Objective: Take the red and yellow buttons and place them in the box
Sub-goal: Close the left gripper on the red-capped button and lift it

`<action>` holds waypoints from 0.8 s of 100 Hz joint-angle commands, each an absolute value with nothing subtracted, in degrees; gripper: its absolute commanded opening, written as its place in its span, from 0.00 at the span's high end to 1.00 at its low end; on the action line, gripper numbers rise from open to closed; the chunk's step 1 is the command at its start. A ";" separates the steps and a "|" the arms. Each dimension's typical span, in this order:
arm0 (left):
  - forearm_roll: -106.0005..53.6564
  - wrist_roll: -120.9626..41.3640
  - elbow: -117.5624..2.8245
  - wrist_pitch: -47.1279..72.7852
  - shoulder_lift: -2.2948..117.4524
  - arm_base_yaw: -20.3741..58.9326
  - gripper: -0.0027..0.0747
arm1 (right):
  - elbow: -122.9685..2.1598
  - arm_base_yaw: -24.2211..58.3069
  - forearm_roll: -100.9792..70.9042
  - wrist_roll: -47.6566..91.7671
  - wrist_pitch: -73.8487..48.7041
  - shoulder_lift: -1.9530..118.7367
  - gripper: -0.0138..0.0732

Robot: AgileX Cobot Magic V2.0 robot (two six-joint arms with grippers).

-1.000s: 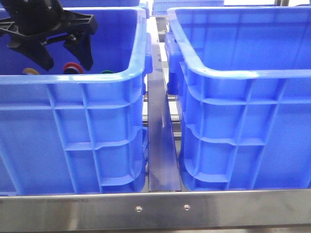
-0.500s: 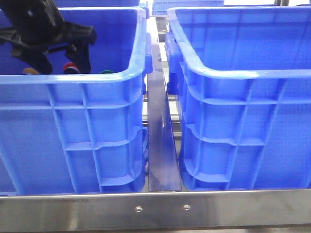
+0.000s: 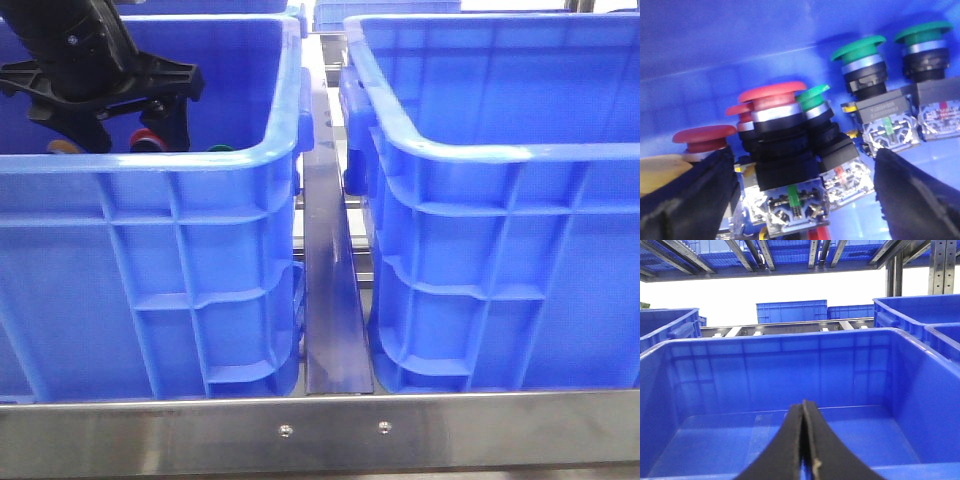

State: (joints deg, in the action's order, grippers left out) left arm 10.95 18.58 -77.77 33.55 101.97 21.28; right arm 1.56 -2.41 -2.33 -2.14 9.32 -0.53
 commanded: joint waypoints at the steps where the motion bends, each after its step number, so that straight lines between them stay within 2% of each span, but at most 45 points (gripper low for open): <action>1: 11.98 19.63 -79.70 30.50 99.59 21.13 0.27 | 1.86 -2.61 -1.96 -1.94 14.35 -1.78 0.92; 62: 11.64 19.89 -79.70 31.22 102.50 20.06 0.29 | 1.86 -2.61 -1.96 -1.94 14.35 -1.78 0.92; 72: 11.64 19.89 -79.70 31.22 102.50 20.06 0.36 | 1.86 -2.61 -1.96 -1.94 14.35 -1.78 0.92; 80: 11.64 19.89 -79.70 31.43 102.50 20.06 0.51 | 1.86 -2.61 -1.96 -1.94 14.35 -1.78 0.92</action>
